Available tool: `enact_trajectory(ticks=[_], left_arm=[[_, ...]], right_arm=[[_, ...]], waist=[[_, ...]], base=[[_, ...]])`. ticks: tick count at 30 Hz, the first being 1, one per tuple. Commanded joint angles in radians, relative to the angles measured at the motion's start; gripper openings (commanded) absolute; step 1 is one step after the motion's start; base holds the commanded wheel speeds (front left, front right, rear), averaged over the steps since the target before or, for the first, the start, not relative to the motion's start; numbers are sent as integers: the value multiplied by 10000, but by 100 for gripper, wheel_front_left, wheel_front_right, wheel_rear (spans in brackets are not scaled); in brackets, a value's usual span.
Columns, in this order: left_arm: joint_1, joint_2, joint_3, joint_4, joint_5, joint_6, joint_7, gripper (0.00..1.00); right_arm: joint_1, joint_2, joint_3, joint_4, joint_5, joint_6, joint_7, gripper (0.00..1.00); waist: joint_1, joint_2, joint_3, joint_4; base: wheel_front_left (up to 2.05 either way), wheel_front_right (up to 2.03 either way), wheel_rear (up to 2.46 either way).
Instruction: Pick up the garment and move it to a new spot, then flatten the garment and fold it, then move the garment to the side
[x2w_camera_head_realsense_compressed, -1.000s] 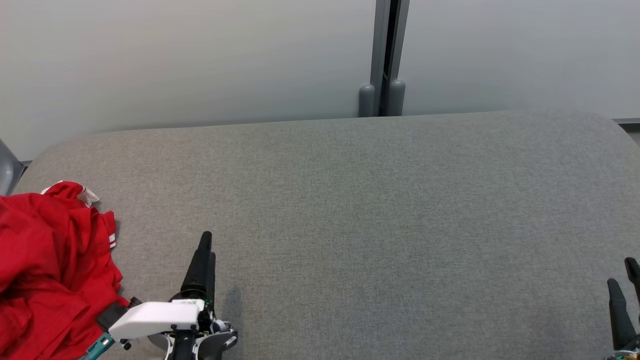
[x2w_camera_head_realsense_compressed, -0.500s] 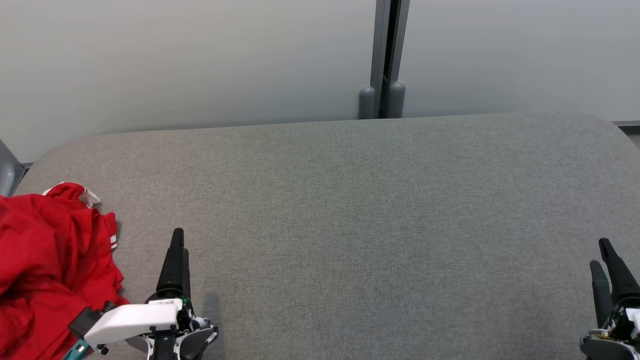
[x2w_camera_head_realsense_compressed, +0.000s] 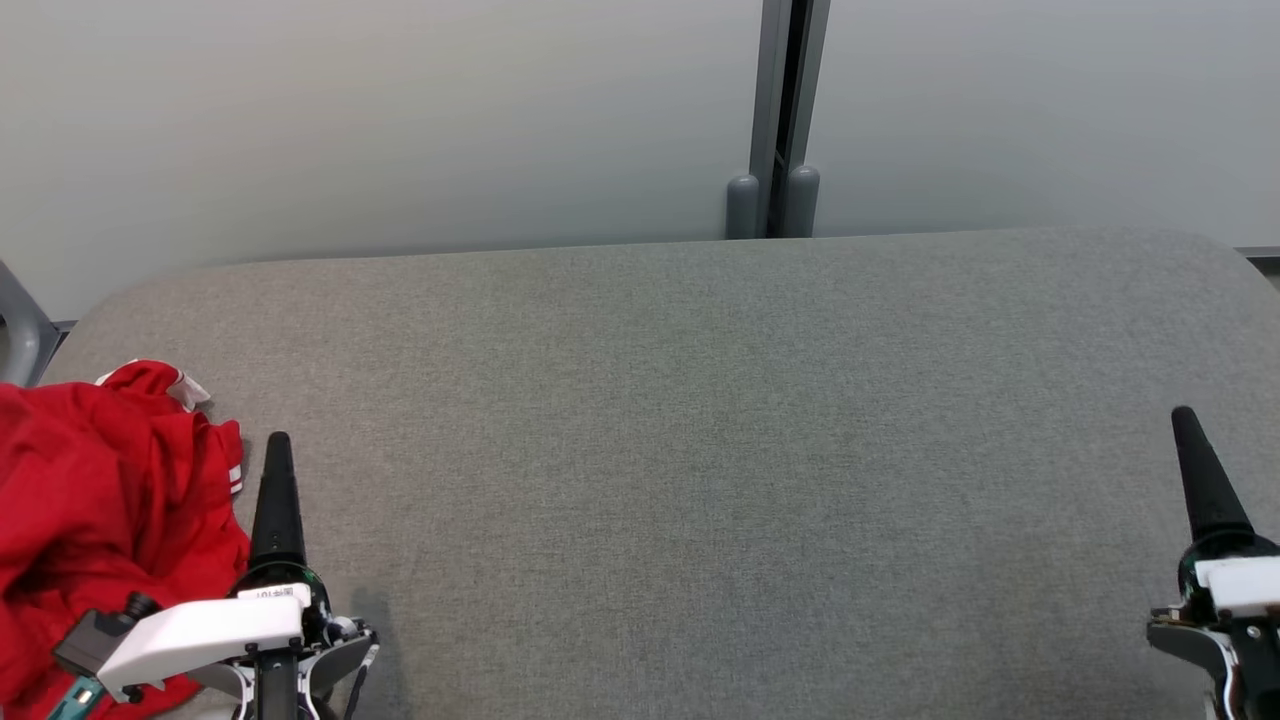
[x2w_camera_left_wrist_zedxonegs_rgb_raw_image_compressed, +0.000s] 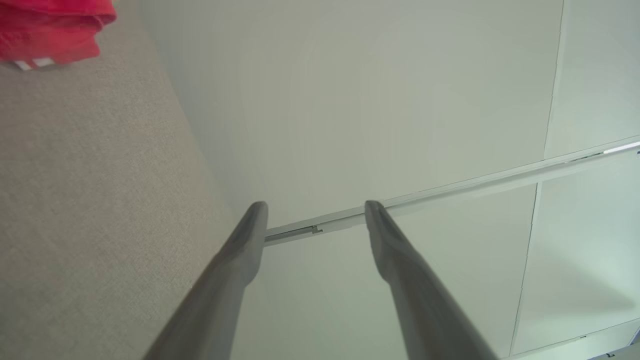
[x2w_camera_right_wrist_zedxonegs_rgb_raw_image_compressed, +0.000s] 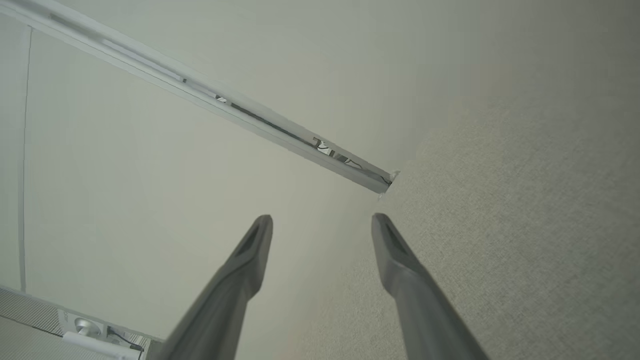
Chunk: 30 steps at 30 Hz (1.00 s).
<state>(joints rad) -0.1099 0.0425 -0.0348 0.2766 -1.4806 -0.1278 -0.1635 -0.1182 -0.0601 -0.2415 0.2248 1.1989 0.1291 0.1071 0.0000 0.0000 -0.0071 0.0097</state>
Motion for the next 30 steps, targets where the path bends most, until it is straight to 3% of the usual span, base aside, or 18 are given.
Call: enact_trajectory(ticks=[1,15,30], left_arm=[[-167,42,227,-293,375,-24,-60,100],[-64,55,1043,-1286,3322,-15,-278,100],[385,65,-377,-2379,6746,1256,-452,100]], right_arm=[[-370,-240,237,-339,-637,10,-192,100],[-629,-472,1412,-1088,-4010,13,-1000,100],[-611,-470,2255,-1029,-6120,15,-1662,100]], waist=[[0,0,3,19],[0,0,-5,165],[0,0,-50,63]], base=[[0,0,0],[0,0,0],[0,0,0]])
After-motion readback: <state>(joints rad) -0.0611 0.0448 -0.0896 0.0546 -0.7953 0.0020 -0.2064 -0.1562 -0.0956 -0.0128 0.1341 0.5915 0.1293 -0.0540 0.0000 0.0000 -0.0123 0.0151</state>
